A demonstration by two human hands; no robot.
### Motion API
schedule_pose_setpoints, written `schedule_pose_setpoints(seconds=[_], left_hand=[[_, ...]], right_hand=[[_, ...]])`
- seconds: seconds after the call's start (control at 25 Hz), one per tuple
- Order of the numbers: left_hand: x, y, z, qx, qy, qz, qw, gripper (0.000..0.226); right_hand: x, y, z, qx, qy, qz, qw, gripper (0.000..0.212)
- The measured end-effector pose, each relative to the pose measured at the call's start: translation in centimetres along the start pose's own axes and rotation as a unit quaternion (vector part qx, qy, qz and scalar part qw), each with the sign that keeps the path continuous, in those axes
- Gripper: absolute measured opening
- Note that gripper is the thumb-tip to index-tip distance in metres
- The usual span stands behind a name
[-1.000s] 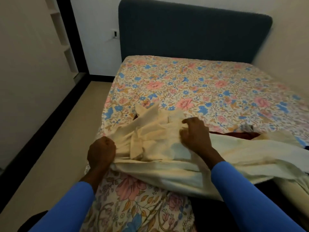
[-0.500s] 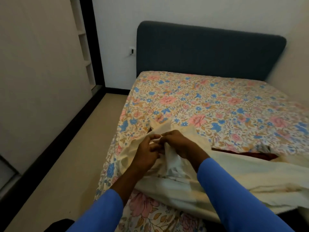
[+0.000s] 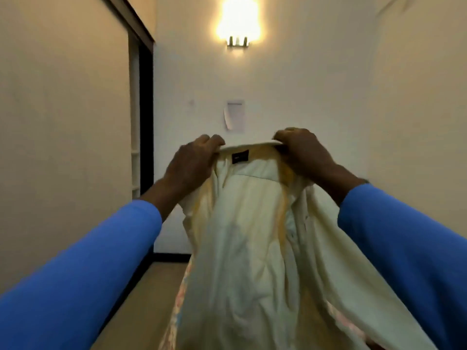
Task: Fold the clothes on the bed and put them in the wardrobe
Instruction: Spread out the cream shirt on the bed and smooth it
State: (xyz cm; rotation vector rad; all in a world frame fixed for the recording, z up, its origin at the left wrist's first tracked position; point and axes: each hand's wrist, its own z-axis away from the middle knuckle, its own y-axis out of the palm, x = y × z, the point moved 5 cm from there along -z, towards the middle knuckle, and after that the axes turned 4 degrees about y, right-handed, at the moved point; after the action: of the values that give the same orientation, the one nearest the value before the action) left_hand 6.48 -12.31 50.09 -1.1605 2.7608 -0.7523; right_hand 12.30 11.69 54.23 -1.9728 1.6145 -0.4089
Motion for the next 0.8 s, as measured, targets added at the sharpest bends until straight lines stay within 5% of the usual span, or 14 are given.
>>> schedule_pose_setpoints(seconds=[0.08,0.2,0.32,0.4,0.48,0.56,0.6,0.68,0.8], left_hand=[[0.9,-5.0,-3.7,0.01,-0.029,-0.083,0.996,0.017],[0.9,-11.9,-6.0,-0.081,-0.143,-0.088,0.982,0.021],[-0.9,-17.4,-6.9,-0.148,-0.123,-0.015,0.981,0.038],[-0.2,-20.3,-8.3,-0.02,-0.149,0.204,0.967,0.045],[1.0,-21.7,-9.2,0.158,-0.201,0.448,0.857,0.06],[2.8,-21.2,-10.0,0.24,-0.222,0.526,0.785,0.075],[3.6,-20.0,-10.4,0.269,-0.24,0.503,0.786,0.074],[4.8,-15.8,-10.0,0.294,-0.297,0.35,0.838,0.063],[6.3,-7.1,-8.2,0.146,-0.346,0.107,0.921,0.045]], right_hand=[[-1.5,-6.0,-2.1,-0.058,0.058,-0.038,0.996,0.02],[-2.7,-13.5,-2.4,-0.148,0.11,-0.076,0.98,0.035],[-4.1,-19.0,-1.2,-0.132,0.175,-0.146,0.965,0.049],[-5.2,-21.8,0.1,0.03,0.218,-0.323,0.92,0.054],[-4.9,-23.5,2.1,0.198,0.211,-0.464,0.837,0.07],[-5.4,-23.2,2.5,0.242,0.224,-0.55,0.767,0.081],[-6.4,-22.0,2.2,0.241,0.254,-0.53,0.773,0.082],[-9.5,-18.0,1.4,0.194,0.315,-0.338,0.865,0.073],[-12.9,-9.0,1.0,0.048,0.346,-0.104,0.931,0.049]])
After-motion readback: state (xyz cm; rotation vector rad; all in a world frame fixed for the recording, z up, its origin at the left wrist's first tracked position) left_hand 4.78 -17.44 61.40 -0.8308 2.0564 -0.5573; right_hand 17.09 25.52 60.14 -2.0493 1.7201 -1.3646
